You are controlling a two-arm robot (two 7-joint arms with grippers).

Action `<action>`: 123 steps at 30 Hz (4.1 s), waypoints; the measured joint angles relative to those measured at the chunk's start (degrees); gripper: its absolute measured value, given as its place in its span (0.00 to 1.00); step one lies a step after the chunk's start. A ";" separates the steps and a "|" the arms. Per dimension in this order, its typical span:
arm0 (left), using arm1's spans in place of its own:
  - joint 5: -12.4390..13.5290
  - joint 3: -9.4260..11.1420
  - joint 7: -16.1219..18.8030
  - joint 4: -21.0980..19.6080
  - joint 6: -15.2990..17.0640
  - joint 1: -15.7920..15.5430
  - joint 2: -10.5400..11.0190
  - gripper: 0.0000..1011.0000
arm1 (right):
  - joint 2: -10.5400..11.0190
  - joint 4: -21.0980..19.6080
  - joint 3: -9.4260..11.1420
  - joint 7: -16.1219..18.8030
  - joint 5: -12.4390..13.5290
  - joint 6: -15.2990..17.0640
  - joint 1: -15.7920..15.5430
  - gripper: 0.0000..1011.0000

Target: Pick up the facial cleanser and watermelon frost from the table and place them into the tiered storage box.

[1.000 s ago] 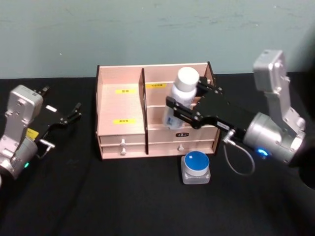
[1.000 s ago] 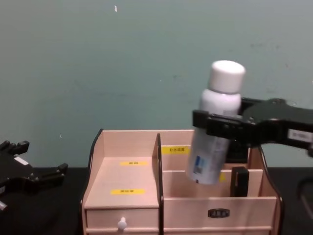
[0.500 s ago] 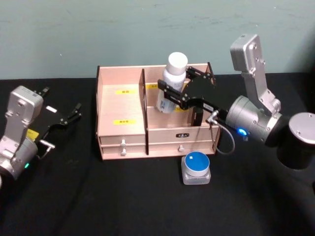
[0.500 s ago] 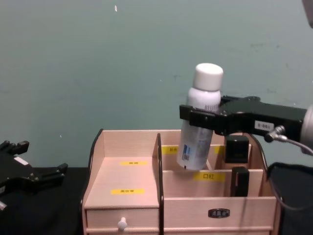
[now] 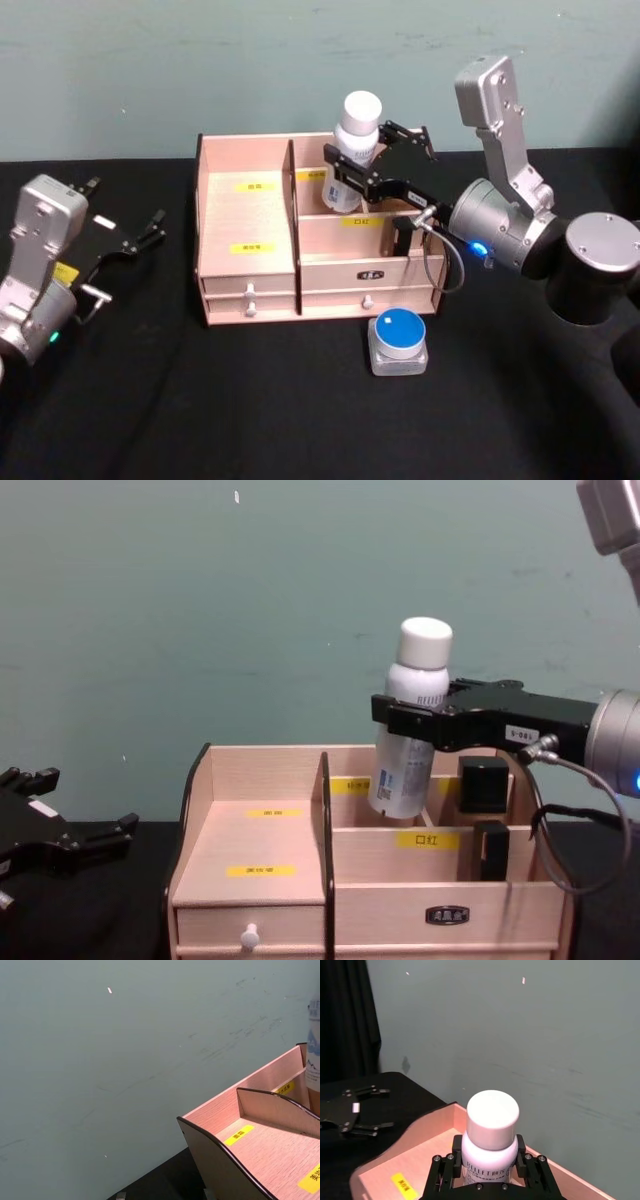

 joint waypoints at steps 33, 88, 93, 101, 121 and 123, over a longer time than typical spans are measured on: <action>0.00 0.00 0.00 0.00 0.00 0.00 0.00 0.99 | -3.21 7.53 -0.76 0.81 -3.12 -1.05 3.11 0.59; 0.00 0.00 0.00 0.00 0.00 0.00 0.00 0.99 | 0.21 -0.74 1.49 1.86 -2.76 2.87 -0.46 0.99; 0.00 0.00 0.00 0.00 0.00 0.00 0.00 0.99 | 4.87 -11.59 3.67 1.80 0.12 7.35 -5.74 0.99; 0.00 0.00 0.00 0.01 0.00 0.00 0.00 0.99 | 12.15 -25.32 7.89 1.46 5.31 11.67 -16.56 0.99; 0.00 0.00 0.00 0.00 0.00 0.00 0.00 0.99 | 20.51 -33.41 11.28 -2.78 8.88 12.08 -34.39 0.99; 0.00 0.00 0.00 0.00 0.00 0.00 0.00 0.99 | 20.39 -32.75 10.96 -3.01 8.90 12.07 -34.90 0.99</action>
